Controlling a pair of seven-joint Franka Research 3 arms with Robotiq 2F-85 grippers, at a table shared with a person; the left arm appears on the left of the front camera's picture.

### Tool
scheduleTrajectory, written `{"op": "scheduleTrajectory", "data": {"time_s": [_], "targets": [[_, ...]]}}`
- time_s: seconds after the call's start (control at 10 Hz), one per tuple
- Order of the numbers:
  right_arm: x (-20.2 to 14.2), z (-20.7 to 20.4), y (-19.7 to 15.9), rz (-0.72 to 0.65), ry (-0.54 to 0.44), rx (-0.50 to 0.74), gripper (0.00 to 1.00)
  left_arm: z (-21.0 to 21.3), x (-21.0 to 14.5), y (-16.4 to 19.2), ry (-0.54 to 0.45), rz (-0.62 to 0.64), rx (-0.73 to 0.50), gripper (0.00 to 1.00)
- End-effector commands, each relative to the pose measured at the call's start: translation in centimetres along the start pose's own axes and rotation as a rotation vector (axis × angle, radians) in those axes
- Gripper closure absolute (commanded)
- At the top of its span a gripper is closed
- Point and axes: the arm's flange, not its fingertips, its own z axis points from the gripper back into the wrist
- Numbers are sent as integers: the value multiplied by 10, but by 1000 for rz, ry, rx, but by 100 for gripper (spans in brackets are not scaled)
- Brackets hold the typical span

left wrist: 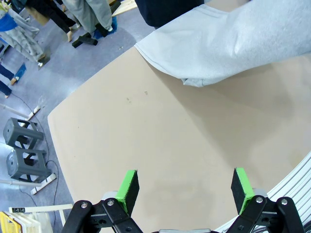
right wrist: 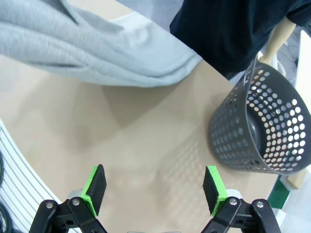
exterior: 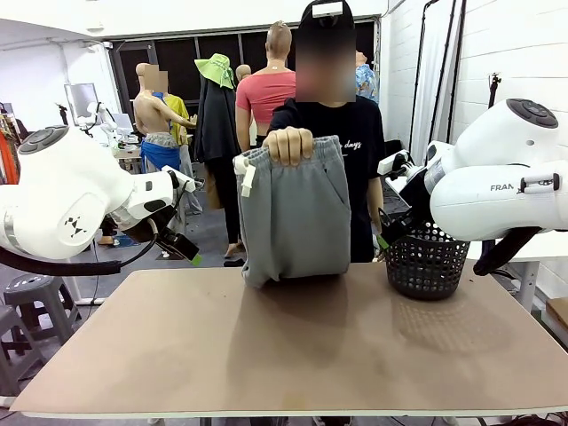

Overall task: Fold the training pants.
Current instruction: Grab both ends of the Training pants handed by a person.

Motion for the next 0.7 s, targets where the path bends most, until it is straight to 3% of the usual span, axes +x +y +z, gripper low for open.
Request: {"op": "scheduleTrajectory", "data": {"time_s": [0.0, 0.4, 0.6], "targets": [[0, -1, -1, -3, -3, 3, 0, 0, 0, 0, 0, -9, 2, 0], [0, -1, -1, -3, -3, 3, 0, 0, 0, 0, 0, 0, 0, 0], [0, -2, -2, 56, 9, 14, 0, 8, 3, 2, 63, -100, 37, 0]]}}
